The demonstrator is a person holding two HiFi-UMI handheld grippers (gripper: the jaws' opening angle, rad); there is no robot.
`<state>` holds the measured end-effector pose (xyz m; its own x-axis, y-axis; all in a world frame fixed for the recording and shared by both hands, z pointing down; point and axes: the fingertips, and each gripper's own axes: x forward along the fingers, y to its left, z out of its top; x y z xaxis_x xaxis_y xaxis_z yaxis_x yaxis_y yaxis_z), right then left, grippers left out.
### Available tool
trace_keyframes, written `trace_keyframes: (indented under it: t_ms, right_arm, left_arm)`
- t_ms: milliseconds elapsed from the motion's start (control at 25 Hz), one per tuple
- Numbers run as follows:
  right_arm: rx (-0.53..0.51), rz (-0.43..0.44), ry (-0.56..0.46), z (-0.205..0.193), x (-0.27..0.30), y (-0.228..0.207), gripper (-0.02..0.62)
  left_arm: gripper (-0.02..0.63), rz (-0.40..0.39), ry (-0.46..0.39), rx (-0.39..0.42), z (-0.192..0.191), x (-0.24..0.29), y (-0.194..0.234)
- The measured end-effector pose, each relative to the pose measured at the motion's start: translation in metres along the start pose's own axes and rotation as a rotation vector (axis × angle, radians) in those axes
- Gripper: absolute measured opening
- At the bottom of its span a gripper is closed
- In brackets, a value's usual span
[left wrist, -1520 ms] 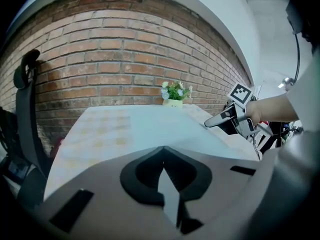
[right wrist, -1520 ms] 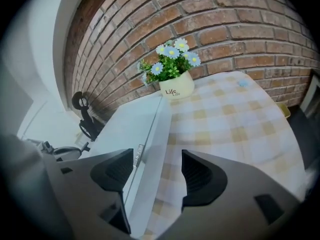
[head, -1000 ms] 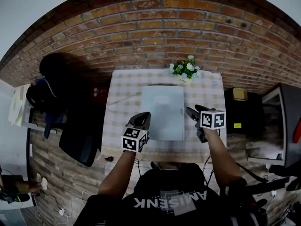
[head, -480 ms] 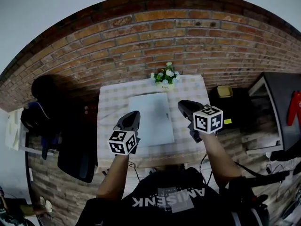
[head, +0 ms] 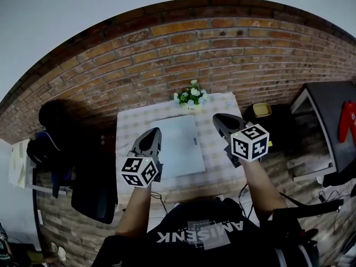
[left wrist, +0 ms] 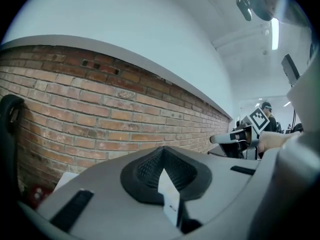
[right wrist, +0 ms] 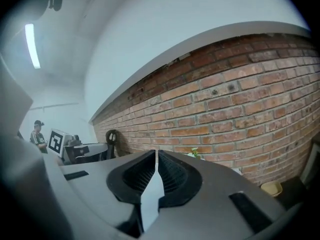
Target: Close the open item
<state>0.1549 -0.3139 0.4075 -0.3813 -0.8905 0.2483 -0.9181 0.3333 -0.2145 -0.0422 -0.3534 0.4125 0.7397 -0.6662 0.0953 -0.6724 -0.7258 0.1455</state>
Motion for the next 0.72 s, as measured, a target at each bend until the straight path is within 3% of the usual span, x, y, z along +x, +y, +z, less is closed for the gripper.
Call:
trace_keyframes:
  t_ms: [320,720]
  right_arm:
    - [-0.057,-0.021,-0.05,0.022,-0.017,0.007,0.046]
    - [-0.089,-0.059,-0.117,0.047,-0.023,0.011,0.043]
  left_arm:
    - [0.012,0.025,0.03,0.034,0.016,-0.006,-0.003]
    - [0.012,0.071,-0.053,0.051,0.044,-0.019,0.006]
